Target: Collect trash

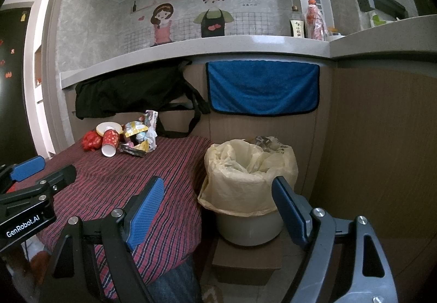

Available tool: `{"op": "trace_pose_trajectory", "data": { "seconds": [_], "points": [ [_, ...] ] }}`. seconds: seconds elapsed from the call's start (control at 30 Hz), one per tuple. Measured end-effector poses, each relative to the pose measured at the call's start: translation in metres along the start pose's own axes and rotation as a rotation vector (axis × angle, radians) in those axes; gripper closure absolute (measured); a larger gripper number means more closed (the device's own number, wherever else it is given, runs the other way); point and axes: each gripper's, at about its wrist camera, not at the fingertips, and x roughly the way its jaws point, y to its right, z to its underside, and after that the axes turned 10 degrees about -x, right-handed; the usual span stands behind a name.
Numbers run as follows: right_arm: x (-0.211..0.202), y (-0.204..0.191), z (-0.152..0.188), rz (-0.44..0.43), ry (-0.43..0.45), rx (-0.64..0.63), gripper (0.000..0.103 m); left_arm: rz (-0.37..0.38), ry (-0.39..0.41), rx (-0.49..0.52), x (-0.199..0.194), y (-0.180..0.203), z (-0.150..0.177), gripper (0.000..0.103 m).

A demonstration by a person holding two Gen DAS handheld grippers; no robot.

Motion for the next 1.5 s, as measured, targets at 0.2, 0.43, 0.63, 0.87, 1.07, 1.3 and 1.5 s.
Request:
{"op": "trace_pose_trajectory", "data": {
  "seconds": [0.2, 0.43, 0.63, 0.87, 1.07, 1.3, 1.5],
  "points": [
    [0.001, 0.000, -0.001, 0.000, 0.000, -0.003, 0.024, 0.000, -0.002, -0.003, 0.001, -0.002, 0.000, 0.033],
    [0.002, 0.000, -0.001, 0.000, 0.005, -0.005, 0.024, -0.003, -0.013, -0.013, 0.003, -0.009, -0.008, 0.033],
    [0.013, -0.008, -0.020, 0.002, 0.028, -0.047, 0.024, -0.032, -0.009, -0.006, 0.018, -0.038, -0.032, 0.033],
    [0.052, -0.039, -0.070, -0.059, 0.053, -0.124, 0.024, -0.148, 0.019, -0.029, 0.045, -0.116, -0.085, 0.033],
    [0.110, -0.074, -0.110, -0.125, 0.047, -0.168, 0.024, -0.199, 0.049, -0.108, 0.081, -0.190, -0.131, 0.033],
    [0.189, -0.113, -0.133, -0.198, 0.006, -0.209, 0.024, -0.132, -0.038, -0.276, 0.156, -0.268, -0.152, 0.033],
    [0.267, -0.146, -0.137, -0.283, -0.101, -0.249, 0.026, -0.081, -0.124, -0.382, 0.226, -0.296, -0.138, 0.033]
  ]
}}
